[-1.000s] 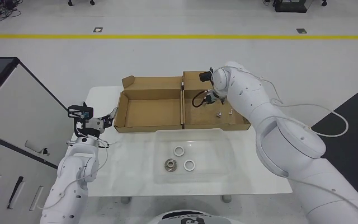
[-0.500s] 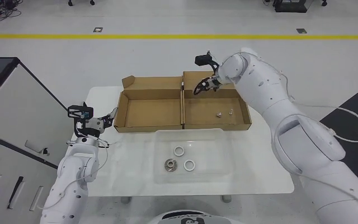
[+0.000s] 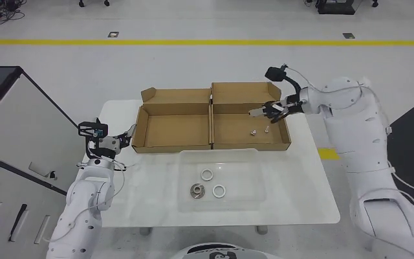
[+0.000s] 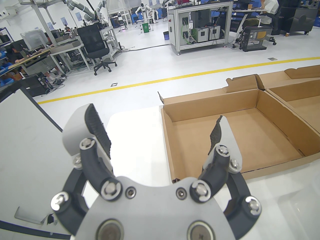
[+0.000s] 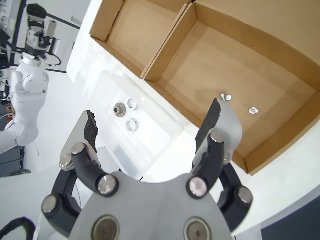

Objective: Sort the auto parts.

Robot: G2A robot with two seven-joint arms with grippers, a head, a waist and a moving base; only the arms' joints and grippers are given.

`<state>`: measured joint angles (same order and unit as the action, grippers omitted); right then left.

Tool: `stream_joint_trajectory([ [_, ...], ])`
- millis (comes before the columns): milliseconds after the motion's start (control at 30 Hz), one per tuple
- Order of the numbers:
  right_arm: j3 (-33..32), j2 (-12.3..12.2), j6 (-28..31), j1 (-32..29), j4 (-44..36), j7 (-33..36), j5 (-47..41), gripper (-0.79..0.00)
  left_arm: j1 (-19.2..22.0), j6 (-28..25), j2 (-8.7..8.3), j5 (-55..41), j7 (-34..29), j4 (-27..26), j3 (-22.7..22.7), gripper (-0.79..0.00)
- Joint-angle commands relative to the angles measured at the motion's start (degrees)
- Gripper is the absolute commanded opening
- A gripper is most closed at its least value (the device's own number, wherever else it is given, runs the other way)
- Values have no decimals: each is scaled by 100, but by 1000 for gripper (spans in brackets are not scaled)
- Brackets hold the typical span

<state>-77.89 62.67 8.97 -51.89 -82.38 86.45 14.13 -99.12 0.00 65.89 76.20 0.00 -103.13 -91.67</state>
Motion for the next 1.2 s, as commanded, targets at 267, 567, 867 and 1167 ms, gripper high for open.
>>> stream_joint_trajectory([
  [267, -1236, -468, 408, -1179, -575, 155, -1621, 0, 0, 0, 0, 0, 0, 0, 0, 0],
  [567, -1522, -966, 731, -1757, -663, 155, -3297, 0, 0, 0, 0, 0, 0, 0, 0, 0],
  [867, -1486, -1121, 732, -1803, -657, 155, -3845, 0, 0, 0, 0, 0, 0, 0, 0, 0],
  [1167, -1486, -1121, 732, -1803, -657, 155, -3845, 0, 0, 0, 0, 0, 0, 0, 0, 0],
])
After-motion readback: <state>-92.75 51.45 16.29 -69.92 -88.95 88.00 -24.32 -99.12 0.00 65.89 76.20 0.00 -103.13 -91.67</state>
